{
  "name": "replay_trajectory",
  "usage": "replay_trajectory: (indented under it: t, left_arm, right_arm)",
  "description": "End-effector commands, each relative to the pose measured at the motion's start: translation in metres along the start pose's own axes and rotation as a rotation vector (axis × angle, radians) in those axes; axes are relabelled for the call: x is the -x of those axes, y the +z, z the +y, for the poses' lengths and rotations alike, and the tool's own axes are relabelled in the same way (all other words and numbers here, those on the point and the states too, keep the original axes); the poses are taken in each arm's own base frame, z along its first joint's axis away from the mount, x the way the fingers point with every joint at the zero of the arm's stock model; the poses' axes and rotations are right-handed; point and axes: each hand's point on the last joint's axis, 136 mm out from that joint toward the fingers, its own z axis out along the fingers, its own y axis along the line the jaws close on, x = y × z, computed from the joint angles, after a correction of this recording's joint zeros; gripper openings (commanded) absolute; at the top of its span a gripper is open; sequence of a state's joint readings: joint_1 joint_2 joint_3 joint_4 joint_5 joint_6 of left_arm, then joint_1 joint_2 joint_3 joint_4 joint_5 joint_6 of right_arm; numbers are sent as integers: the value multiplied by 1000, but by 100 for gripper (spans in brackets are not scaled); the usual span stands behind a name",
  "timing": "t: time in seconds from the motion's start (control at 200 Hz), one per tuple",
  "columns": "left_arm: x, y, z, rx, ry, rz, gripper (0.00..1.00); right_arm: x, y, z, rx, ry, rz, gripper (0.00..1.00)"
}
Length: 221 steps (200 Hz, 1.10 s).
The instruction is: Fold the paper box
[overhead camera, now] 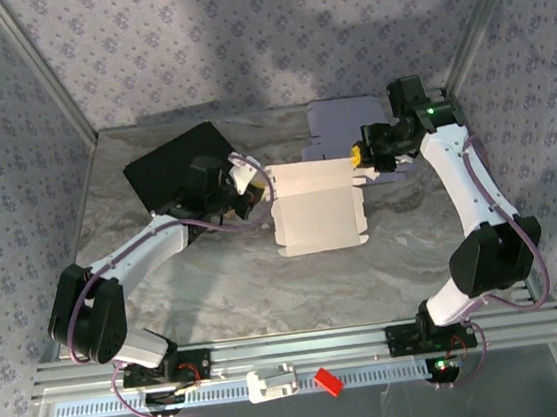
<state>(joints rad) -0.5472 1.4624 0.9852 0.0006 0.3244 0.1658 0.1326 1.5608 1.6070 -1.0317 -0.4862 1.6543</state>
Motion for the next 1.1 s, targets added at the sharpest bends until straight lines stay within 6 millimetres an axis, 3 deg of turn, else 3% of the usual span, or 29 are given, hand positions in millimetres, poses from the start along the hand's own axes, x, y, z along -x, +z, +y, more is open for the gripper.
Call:
replay_trajectory:
  t: [0.0, 0.08, 0.12, 0.18, 0.245, 0.4, 0.625, 0.8, 1.099]
  left_arm:
    - [12, -8, -6, -10, 6, 8, 0]
    - [7, -12, -6, -2, -23, 60, 0]
    - [3, -14, -5, 7, -40, 95, 0]
    - [-4, -15, -6, 12, -70, 138, 0]
    - [-10, -18, -8, 15, -92, 173, 0]
    - [-22, -25, -13, 45, -148, 254, 0]
    - [-44, -35, -26, 53, -174, 314, 0]
    - [-51, -43, -29, 60, -170, 301, 0]
    - [-52, -42, -28, 60, -163, 302, 0]
  right_arm:
    - [5, 0, 1, 12, -50, -19, 22]
    - [8, -16, 12, 63, -141, -95, 52]
    - [8, -27, 17, 89, -187, -144, 62]
    - [2, -45, 25, 142, -270, -214, 72]
    - [-7, -56, 29, 189, -340, -261, 75]
    - [-27, -54, 25, 246, -414, -307, 76]
    - [-65, -9, 26, 290, -436, -267, 75]
    - [-80, 47, 15, 207, -365, -156, 69]
    - [-94, 84, 2, 73, -365, -71, 47]
